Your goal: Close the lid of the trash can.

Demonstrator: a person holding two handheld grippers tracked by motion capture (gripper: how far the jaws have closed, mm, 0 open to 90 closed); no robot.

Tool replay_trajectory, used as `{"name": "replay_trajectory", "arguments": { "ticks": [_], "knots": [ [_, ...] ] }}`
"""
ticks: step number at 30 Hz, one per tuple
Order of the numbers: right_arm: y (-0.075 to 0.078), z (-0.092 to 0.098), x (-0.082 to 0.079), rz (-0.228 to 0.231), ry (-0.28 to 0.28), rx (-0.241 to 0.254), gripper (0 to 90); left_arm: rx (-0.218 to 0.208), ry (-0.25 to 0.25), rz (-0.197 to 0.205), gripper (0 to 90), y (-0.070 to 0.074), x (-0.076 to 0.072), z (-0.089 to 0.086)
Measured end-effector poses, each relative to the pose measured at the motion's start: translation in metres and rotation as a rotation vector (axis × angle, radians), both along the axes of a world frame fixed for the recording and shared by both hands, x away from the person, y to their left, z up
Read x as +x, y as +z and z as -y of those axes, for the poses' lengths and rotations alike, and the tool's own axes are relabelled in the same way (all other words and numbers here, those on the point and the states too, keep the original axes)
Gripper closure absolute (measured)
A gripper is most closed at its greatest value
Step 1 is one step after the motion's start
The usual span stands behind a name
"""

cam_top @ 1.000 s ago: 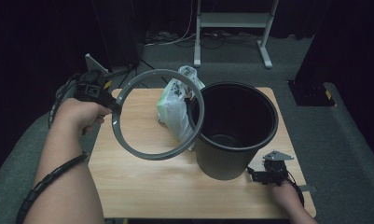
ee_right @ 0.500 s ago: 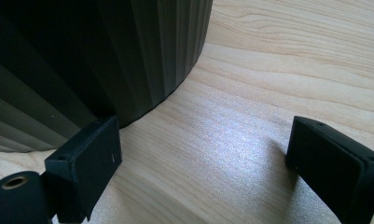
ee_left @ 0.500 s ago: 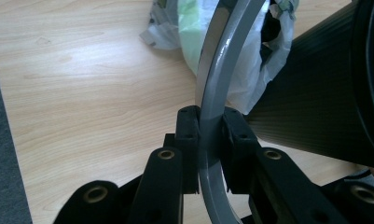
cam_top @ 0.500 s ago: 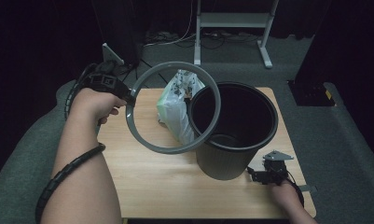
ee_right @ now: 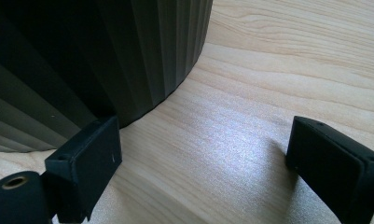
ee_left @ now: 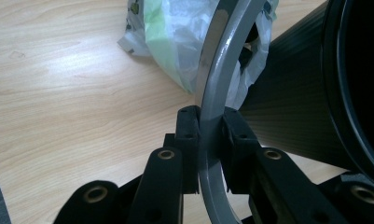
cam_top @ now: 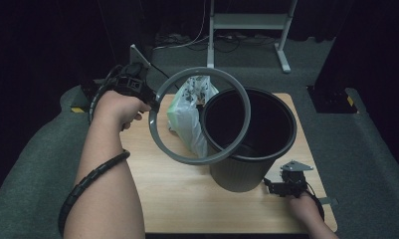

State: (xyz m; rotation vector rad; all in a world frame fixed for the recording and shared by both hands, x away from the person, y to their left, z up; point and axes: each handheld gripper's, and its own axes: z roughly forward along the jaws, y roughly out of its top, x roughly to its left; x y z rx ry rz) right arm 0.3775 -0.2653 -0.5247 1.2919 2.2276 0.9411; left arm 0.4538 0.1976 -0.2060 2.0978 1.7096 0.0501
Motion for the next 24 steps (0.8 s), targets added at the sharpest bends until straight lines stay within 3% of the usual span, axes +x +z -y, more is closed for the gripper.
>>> {"name": "replay_trajectory", "arguments": {
  "ticks": [6,24],
  "knots": [
    [0.000,0.000,0.000,0.000,0.001,0.000,9.8,0.006,-0.002,-0.004,78.5,0.001,0.002,0.005],
    [0.000,0.000,0.000,-0.001,0.002,0.001,9.8,0.013,-0.048,0.014,78.5,0.010,0.014,0.043]
  ]
}}
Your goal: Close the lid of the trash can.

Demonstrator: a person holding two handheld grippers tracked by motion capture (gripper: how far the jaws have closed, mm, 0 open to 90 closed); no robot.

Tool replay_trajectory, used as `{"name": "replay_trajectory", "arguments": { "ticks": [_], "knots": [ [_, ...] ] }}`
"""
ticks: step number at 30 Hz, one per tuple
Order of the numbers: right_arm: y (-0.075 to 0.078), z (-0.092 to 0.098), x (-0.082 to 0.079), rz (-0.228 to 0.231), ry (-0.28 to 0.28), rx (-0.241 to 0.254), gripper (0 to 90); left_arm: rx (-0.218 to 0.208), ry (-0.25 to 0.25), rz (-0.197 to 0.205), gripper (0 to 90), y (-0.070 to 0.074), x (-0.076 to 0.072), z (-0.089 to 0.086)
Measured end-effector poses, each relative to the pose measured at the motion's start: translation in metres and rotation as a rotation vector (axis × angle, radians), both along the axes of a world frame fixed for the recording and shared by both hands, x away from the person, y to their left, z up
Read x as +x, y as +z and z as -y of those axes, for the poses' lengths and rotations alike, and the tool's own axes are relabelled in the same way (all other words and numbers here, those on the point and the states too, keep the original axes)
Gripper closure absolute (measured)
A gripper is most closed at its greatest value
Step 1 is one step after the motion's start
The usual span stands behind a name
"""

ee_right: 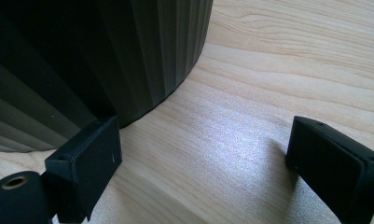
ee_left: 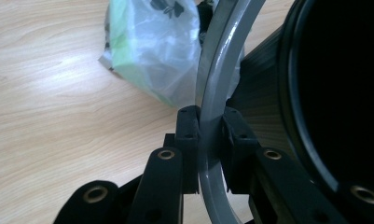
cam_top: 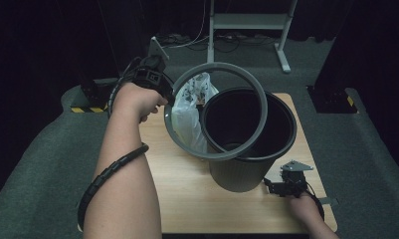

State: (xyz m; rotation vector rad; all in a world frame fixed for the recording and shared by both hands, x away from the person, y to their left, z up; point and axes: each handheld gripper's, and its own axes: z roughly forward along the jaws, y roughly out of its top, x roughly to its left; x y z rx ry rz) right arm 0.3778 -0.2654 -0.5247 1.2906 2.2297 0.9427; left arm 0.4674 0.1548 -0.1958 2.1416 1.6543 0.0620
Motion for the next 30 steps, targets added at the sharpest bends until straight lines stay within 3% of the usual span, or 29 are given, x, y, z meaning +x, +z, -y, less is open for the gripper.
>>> {"name": "replay_trajectory", "arguments": {
  "ticks": [30],
  "knots": [
    [0.000,0.000,0.000,0.000,0.001,-0.001,9.8,0.010,-0.056,0.013,78.6,0.003,0.018,0.047]
  ]
}}
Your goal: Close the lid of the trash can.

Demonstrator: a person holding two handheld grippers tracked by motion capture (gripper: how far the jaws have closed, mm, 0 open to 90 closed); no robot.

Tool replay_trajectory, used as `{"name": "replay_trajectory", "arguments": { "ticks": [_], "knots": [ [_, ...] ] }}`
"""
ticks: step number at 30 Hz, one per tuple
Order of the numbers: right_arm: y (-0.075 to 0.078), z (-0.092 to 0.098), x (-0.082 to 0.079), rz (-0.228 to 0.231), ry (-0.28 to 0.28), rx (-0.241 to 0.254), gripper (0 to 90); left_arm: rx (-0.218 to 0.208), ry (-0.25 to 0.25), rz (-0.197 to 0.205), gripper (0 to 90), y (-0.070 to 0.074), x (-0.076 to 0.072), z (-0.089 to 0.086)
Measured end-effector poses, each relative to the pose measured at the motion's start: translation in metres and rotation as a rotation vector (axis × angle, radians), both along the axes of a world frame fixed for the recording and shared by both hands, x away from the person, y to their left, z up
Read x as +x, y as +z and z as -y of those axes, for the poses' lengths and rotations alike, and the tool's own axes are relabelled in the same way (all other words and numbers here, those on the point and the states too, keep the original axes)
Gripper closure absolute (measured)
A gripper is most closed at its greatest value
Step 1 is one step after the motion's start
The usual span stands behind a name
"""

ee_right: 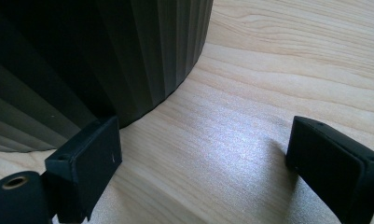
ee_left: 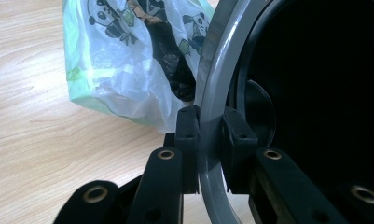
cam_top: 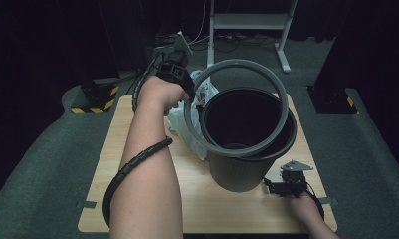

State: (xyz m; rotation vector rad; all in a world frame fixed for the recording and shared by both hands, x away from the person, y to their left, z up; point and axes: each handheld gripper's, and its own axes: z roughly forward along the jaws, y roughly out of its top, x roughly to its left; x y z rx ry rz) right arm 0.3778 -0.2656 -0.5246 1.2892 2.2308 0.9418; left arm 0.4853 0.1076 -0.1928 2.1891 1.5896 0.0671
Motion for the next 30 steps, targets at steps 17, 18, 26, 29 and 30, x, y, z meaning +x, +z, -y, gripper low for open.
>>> {"name": "replay_trajectory", "arguments": {
  "ticks": [17,18,26,29,30],
  "knots": [
    [0.000,0.000,0.000,0.000,0.000,0.000,10.0,0.001,-0.023,0.021,78.5,0.000,0.007,0.025],
    [0.000,0.000,0.000,0.000,0.001,0.000,10.0,0.003,-0.026,0.022,78.5,0.000,0.008,0.026],
    [0.000,0.000,0.000,0.000,0.001,0.000,9.9,0.000,-0.045,0.015,78.6,-0.002,0.010,0.039],
    [0.000,0.000,0.000,0.000,0.002,0.001,10.0,0.004,-0.052,0.010,78.6,-0.002,0.010,0.042],
    [0.000,0.000,0.000,0.000,0.002,0.001,10.0,0.007,-0.056,0.012,78.6,-0.002,0.010,0.042]
  ]
}}
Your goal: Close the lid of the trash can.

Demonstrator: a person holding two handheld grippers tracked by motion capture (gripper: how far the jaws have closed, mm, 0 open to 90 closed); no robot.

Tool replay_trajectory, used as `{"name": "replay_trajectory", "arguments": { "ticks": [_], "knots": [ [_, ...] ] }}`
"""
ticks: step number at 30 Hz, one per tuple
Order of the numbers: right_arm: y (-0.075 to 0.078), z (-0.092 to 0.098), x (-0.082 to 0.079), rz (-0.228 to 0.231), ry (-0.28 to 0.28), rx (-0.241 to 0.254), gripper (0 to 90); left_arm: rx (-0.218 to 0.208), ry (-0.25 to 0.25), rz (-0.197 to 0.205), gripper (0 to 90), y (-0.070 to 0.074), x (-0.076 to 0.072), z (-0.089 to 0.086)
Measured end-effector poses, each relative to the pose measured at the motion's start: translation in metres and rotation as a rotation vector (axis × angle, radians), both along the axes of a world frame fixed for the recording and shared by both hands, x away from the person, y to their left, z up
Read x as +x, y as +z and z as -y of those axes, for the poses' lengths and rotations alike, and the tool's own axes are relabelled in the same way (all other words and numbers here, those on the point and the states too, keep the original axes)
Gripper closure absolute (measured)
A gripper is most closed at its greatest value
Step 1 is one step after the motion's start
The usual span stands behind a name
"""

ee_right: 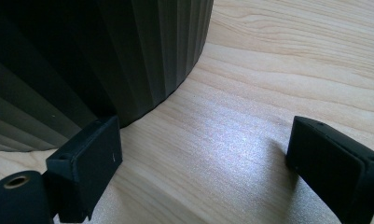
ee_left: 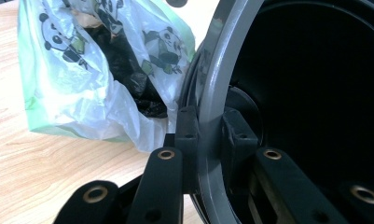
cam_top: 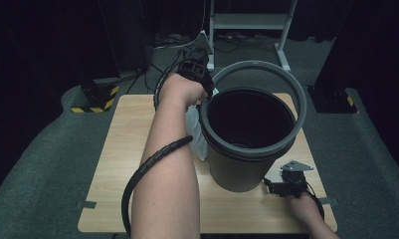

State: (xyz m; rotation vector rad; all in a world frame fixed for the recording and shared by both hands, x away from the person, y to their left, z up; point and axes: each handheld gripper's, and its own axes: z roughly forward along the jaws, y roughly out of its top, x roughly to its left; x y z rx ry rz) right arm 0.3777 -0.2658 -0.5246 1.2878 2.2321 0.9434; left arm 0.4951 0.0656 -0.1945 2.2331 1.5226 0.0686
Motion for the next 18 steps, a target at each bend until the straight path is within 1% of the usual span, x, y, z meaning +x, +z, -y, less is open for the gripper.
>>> {"name": "replay_trajectory", "arguments": {
  "ticks": [3,5,8,11,12,16,18],
  "knots": [
    [0.000,0.000,0.000,0.000,0.000,0.000,10.0,-0.002,0.000,-0.010,78.6,0.001,-0.001,0.000],
    [0.000,0.000,0.000,0.000,0.000,0.000,10.0,0.006,-0.007,-0.010,78.6,0.001,-0.002,-0.001],
    [0.000,0.000,0.000,0.001,0.002,0.000,10.0,0.008,0.003,-0.013,78.6,0.001,-0.003,-0.005],
    [0.000,0.000,0.000,0.001,0.003,0.000,9.9,0.018,0.001,-0.018,78.6,-0.002,-0.003,-0.007],
    [0.000,0.000,0.000,0.001,0.003,0.000,9.9,0.017,0.001,-0.024,78.6,-0.003,-0.003,-0.007],
    [0.000,0.000,0.000,0.001,0.003,0.000,9.9,0.010,0.009,-0.026,78.5,-0.008,-0.003,-0.005],
    [0.000,0.000,0.000,-0.003,0.000,0.003,9.9,0.017,0.005,-0.028,78.6,-0.010,-0.003,-0.003]
  ]
}}
